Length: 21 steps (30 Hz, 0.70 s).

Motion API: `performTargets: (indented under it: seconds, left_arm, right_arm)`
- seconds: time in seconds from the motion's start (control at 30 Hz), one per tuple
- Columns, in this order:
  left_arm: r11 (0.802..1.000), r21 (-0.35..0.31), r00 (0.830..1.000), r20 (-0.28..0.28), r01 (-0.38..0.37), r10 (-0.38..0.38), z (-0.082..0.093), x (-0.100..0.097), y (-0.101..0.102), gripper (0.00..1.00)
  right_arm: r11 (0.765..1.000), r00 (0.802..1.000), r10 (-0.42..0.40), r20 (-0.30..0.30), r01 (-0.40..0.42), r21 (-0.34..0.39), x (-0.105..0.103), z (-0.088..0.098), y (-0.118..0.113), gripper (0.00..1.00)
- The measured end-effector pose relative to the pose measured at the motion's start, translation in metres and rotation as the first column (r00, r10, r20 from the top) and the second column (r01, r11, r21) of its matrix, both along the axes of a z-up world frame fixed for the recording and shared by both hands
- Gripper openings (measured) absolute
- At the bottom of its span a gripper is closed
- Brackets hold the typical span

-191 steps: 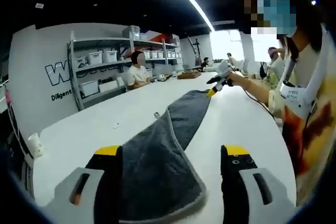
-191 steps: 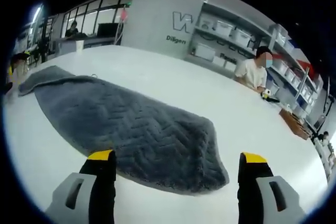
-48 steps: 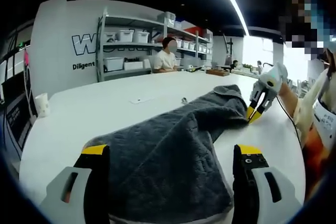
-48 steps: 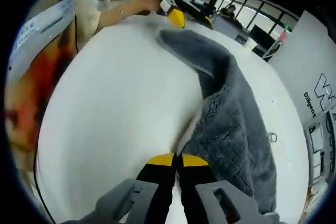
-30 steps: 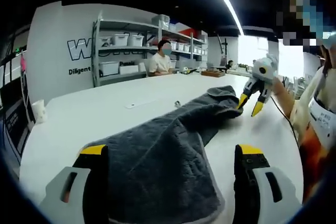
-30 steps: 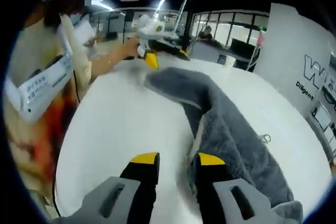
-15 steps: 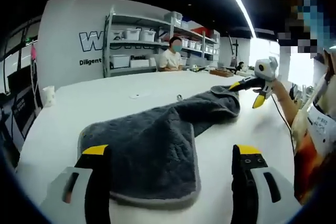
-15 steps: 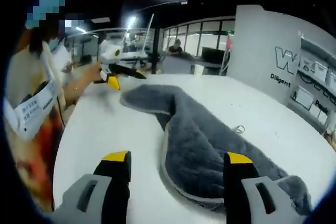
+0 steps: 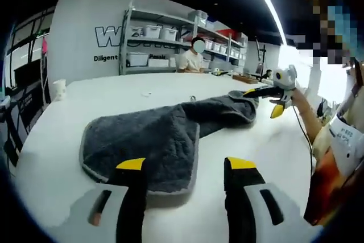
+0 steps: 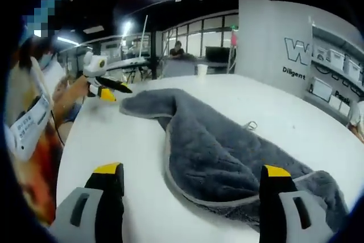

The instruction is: Open the folded towel by lifting each exposed corner and separating the folded layers until the towel lies flat within the target outline without major curled edges

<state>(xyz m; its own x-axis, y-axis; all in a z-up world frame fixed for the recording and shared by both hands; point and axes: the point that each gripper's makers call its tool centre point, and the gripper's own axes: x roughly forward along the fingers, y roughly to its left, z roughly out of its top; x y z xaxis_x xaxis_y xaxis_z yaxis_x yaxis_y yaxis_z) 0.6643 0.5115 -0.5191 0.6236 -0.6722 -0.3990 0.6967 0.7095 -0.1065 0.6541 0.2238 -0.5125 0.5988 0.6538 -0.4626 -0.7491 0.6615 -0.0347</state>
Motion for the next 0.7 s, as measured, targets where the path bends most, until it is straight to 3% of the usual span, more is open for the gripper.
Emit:
performTargets:
  seconds: [0.13, 0.27, 0.43, 0.53, 0.7]
  left_arm:
    - [0.996, 0.094, 1.0, -0.013, 0.009, -0.007, -0.013, -0.004, 0.005, 0.38]
    - [0.991, 0.134, 0.999, -0.019, 0.029, -0.026, -0.021, -0.004, 0.005, 0.28]
    - [0.97, 0.241, 0.999, -0.024, 0.04, -0.036, -0.032, -0.002, 0.008, 0.22]
    - [0.962, 0.27, 0.999, -0.034, 0.044, -0.036, -0.036, -0.001, 0.01, 0.17]
    - [0.964, 0.261, 0.998, -0.051, 0.056, -0.044, -0.037, 0.0, 0.01, 0.11]
  right_arm:
    - [1.0, 1.0, 0.003, 0.001, -0.003, -0.003, -0.001, -0.002, -0.001, 0.99]
    - [1.0, 1.0, 0.012, -0.007, -0.012, -0.028, -0.003, -0.009, -0.001, 0.99]
    - [1.0, 1.0, 0.017, 0.0, -0.017, -0.021, -0.004, -0.006, -0.001, 0.99]
    - [0.999, 1.0, 0.015, 0.001, -0.015, -0.032, -0.004, -0.007, -0.002, 0.99]
    - [0.999, 1.0, 0.009, 0.0, -0.009, -0.033, -0.005, -0.009, -0.003, 0.99]
